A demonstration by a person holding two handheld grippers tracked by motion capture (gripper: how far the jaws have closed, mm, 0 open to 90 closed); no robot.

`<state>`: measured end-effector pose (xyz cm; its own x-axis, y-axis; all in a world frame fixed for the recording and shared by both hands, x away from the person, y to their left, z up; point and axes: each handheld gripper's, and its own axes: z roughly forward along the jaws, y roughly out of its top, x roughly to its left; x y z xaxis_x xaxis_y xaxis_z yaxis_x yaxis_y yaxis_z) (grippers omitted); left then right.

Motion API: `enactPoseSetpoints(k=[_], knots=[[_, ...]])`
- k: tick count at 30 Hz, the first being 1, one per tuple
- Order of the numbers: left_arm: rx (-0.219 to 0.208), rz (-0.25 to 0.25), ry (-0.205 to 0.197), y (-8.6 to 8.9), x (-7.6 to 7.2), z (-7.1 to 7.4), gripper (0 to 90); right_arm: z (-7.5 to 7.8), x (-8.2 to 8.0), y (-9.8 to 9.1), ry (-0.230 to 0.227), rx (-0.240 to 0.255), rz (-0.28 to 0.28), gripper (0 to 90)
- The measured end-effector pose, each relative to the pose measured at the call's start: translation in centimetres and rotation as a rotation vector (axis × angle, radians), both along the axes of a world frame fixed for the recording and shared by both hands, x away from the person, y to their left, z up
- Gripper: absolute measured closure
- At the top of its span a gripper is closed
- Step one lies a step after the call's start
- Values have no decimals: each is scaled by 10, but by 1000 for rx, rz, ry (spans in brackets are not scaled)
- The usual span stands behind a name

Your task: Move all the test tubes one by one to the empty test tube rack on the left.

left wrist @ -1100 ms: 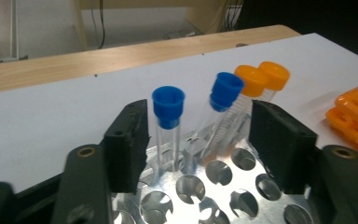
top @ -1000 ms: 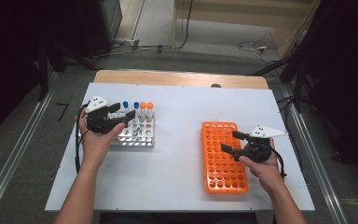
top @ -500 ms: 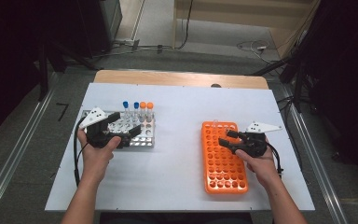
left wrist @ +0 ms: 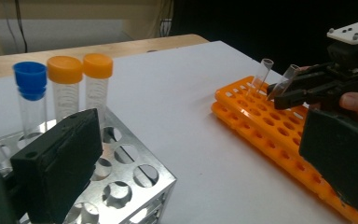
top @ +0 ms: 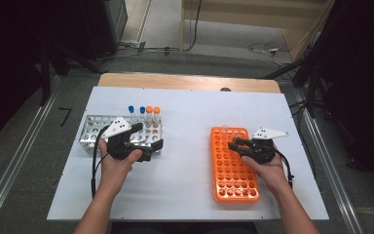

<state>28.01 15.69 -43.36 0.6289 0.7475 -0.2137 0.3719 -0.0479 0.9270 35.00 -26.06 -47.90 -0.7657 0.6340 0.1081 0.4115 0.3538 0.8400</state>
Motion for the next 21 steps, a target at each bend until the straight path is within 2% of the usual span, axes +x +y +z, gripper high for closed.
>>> enactPoseSetpoints(k=[9, 14, 21], knots=[[12, -29, 14, -15, -1, -4, 0, -1, -3, 4, -62, -45, -42, 737], [12, -51, 16, -23, -3, -4, 0, 1, -3, 1, -53, -31, -42, 742], [18, -76, 14, -33, -4, -4, 0, 9, -5, -3, -64, 1, -50, 744]])
